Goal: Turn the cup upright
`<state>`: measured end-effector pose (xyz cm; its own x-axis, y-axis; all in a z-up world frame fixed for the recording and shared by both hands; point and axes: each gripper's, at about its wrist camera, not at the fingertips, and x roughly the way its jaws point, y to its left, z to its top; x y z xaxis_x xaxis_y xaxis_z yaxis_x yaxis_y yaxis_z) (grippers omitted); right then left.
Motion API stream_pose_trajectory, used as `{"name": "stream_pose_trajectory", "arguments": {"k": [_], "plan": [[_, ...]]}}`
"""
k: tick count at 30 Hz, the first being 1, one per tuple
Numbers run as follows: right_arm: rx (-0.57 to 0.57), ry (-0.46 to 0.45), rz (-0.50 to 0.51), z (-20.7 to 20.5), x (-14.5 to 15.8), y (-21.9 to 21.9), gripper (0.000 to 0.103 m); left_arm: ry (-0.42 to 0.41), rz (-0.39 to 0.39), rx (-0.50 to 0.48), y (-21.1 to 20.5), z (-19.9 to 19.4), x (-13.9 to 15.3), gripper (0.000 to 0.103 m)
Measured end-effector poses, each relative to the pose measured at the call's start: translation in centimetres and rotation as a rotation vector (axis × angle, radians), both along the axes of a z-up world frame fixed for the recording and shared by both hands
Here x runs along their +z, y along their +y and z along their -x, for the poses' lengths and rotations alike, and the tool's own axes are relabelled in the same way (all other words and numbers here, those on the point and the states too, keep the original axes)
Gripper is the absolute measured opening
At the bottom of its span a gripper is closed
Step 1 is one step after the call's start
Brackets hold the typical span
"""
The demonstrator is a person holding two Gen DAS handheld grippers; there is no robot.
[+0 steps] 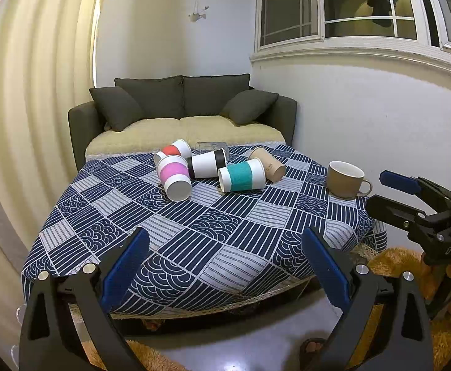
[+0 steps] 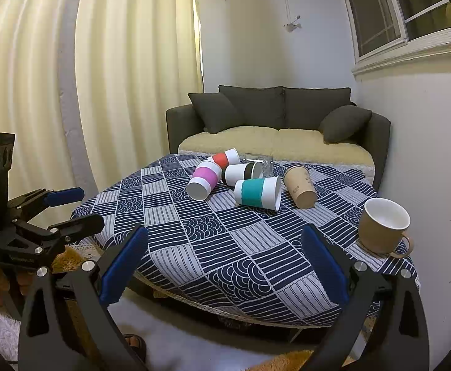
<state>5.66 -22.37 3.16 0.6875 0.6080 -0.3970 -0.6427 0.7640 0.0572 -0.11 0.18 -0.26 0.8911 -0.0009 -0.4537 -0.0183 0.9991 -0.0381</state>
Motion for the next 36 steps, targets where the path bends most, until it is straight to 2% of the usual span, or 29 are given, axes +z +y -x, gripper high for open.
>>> {"name": "stream_pose_trajectory", "arguments": {"k": [23, 36], "plan": [[-0.003, 0.026, 0.011, -0.4, -0.1, 0.5, 0.098, 0.01, -0.003, -0.006, -0.1, -0.3, -0.2, 0.097], [-0.007, 0.07, -0.003, -1.3, -0.1, 0.2, 0.098, 0.037, -0.016, -0.023, -0.4, -0.7, -0.1, 0.097]]}}
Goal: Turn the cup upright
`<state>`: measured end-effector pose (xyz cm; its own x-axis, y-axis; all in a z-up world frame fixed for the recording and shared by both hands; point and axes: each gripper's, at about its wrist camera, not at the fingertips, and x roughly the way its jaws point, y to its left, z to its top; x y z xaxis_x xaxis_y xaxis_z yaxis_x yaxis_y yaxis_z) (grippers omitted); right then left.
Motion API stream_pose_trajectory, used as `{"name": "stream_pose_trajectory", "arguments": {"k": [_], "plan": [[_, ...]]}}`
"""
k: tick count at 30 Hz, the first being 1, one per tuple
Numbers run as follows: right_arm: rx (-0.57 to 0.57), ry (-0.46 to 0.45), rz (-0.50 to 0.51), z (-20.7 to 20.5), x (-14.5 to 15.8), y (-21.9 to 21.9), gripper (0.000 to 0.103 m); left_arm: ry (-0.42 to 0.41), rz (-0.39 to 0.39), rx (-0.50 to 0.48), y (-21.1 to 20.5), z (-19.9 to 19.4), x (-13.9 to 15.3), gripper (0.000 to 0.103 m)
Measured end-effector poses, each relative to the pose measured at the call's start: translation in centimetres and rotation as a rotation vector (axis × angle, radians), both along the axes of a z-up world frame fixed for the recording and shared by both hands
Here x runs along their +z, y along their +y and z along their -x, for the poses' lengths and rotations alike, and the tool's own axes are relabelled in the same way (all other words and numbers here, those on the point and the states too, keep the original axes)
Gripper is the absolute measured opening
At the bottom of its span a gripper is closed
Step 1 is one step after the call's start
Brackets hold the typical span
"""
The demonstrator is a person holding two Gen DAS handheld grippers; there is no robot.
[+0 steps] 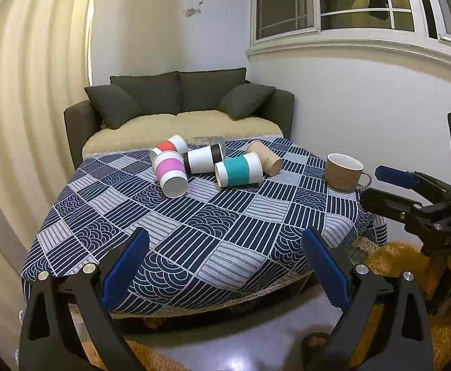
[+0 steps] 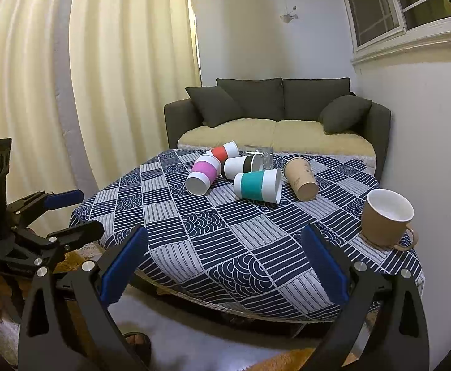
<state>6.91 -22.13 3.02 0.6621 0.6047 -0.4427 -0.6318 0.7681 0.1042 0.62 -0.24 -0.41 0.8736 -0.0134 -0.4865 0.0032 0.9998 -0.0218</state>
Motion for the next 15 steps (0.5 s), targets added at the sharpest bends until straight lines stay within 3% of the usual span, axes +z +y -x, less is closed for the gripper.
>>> {"name": "stream_pose_trajectory", "arguments": {"k": [8, 15], "plan": [[0.017, 0.158, -0.103, -3.7, -0.5, -1.2, 0.098, 0.061, 0.017, -0.094, 0.4, -2.2, 0.2, 0.097], [0.02, 0.214, -0.136, -7.1, -0.5, -1.6, 0.098, 0.118, -0.065, -0.253, 0.6, -6.6, 1.7, 0.097]]}}
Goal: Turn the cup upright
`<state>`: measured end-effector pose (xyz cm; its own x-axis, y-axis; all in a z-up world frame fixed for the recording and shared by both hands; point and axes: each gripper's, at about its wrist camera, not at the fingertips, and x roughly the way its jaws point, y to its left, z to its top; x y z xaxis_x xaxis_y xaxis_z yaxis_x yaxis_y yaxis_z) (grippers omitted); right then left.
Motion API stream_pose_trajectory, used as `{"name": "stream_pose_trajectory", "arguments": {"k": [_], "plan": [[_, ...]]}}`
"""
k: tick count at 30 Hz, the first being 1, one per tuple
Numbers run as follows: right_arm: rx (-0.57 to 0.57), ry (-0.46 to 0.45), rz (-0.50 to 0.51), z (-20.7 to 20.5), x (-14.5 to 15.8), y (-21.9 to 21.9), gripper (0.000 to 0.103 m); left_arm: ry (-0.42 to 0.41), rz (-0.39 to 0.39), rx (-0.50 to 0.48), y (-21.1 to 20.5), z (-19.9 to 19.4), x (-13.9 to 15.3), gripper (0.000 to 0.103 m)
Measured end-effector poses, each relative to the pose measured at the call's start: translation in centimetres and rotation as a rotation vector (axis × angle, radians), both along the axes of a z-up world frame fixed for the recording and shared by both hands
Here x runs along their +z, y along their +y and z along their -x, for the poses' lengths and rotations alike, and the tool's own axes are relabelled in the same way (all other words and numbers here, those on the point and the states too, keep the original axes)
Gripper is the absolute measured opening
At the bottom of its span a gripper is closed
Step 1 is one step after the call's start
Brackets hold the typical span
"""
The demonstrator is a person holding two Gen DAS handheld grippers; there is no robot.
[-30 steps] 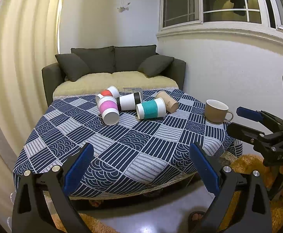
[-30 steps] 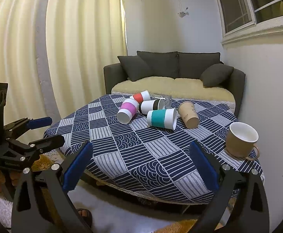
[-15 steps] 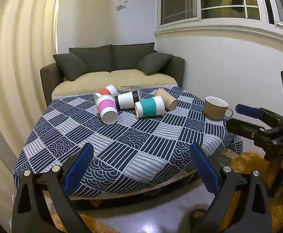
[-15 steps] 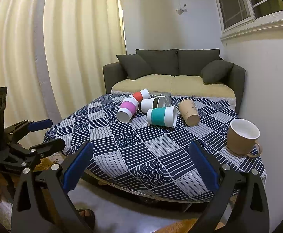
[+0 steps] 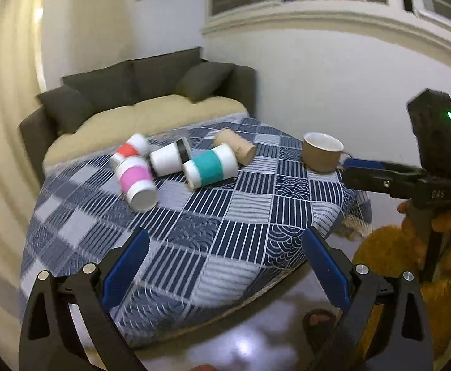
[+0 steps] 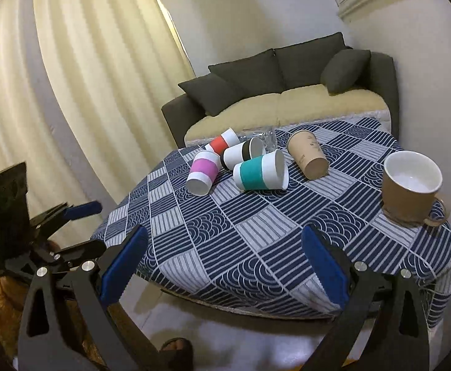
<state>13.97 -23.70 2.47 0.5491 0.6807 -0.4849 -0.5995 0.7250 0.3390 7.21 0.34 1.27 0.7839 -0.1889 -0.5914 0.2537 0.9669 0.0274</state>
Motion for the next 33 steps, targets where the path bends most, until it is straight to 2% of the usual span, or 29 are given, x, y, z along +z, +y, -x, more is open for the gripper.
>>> {"name": "stream_pose_trajectory", "arguments": {"k": [2, 8, 12, 16, 21, 25, 30, 33], "plan": [[0.018, -0.002, 0.039, -0.8, -0.1, 0.7, 0.098, 0.03, -0.026, -0.079, -0.1, -2.0, 0.6, 0.097], [0.05, 0.034, 0.024, -3.0, -0.8, 1.4, 0.098, 0.105, -0.094, -0.273, -0.3, -8.3, 2.1, 0.096], [0.06, 0.077, 0.011, -4.2, -1.5, 1.3, 0.098, 0.181, -0.149, -0.385, -0.8, -12.7, 1.7, 0.096], [0.091, 0.136, -0.02, -4.8, -2.7, 1.3, 0.098, 0.279, -0.28, -0.49, -2.7, -17.8, -0.1, 0.096], [0.124, 0.177, -0.054, -5.3, -3.6, 1.3, 0.098, 0.351, -0.439, -0.589, -4.7, -22.1, -2.8, 0.096], [0.121, 0.175, -0.043, -5.5, -4.2, 1.0, 0.098, 0.381, -0.521, -0.642, -5.2, -24.4, -4.6, 0.096], [0.13, 0.227, -0.076, -6.9, -5.0, 0.4, 0.098, 0.394, -0.57, -0.694, -5.5, -26.8, -6.2, 0.095], [0.129, 0.251, -0.086, -7.3, -5.4, -0.1, 0.098, 0.419, -0.55, -0.705, -5.6, -27.8, -6.6, 0.095]]}}
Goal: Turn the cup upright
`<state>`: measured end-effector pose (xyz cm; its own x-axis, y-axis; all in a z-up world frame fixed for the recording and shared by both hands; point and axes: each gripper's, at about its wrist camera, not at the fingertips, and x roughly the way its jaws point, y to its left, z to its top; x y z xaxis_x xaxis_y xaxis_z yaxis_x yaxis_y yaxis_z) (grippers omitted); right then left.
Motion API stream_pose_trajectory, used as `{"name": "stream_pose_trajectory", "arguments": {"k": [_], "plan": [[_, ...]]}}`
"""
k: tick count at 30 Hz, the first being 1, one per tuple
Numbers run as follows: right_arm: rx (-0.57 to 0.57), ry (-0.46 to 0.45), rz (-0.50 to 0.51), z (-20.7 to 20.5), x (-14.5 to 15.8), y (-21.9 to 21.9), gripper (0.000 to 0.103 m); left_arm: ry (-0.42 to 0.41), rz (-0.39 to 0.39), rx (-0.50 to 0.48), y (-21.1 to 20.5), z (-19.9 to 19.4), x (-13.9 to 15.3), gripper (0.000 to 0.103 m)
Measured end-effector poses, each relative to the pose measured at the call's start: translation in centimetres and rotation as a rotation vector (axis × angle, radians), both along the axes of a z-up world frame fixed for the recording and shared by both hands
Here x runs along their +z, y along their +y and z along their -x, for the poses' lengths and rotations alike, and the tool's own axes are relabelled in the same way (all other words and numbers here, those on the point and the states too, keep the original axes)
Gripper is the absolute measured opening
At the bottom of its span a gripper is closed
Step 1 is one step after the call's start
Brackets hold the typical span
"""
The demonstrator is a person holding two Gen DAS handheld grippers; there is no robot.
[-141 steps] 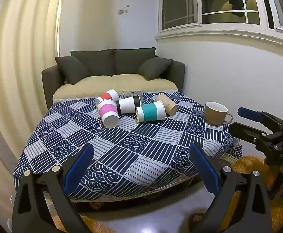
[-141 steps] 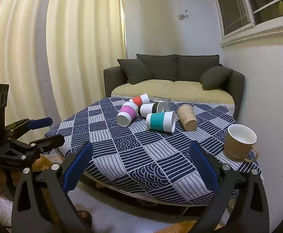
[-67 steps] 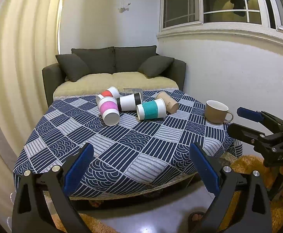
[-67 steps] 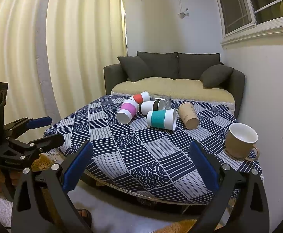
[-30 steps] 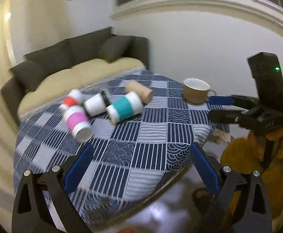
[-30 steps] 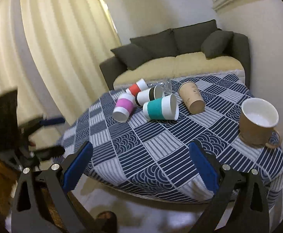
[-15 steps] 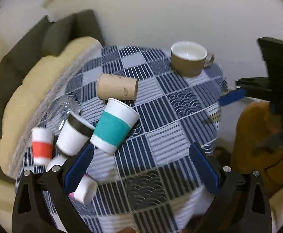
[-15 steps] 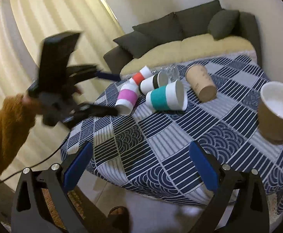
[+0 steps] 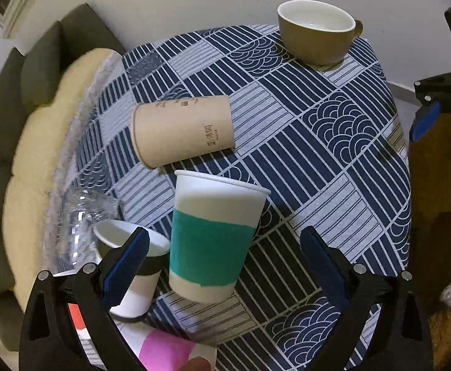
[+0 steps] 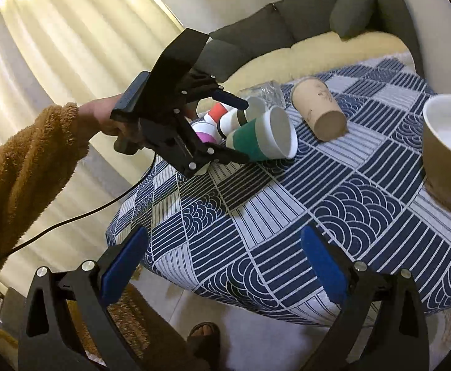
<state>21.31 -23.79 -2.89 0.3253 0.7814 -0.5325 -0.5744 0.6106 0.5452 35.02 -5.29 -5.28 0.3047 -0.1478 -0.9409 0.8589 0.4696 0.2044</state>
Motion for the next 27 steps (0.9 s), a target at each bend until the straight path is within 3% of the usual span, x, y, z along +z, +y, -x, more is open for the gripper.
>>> {"name": "stream_pose_trajectory", "arguments": {"k": [4, 12, 23, 27], "plan": [[-0.012, 0.032, -0.021, -0.5, -0.3, -0.9, 0.098, 0.048, 0.006, -0.01, -0.2, -1.1, -0.7, 0.094], [-0.041, 0.074, -0.055, -1.4, -0.8, -2.3, 0.098, 0.085, -0.012, -0.016, -0.2, -1.9, -2.4, 0.068], [-0.032, 0.086, -0.044, -1.5, -0.9, -2.0, 0.098, 0.096, 0.032, 0.009, -0.8, -1.0, -1.0, 0.068], [-0.031, 0.073, -0.049, -1.3, -0.6, -2.2, 0.098, 0.096, 0.036, 0.071, -0.9, -0.7, 0.0, 0.068]]}}
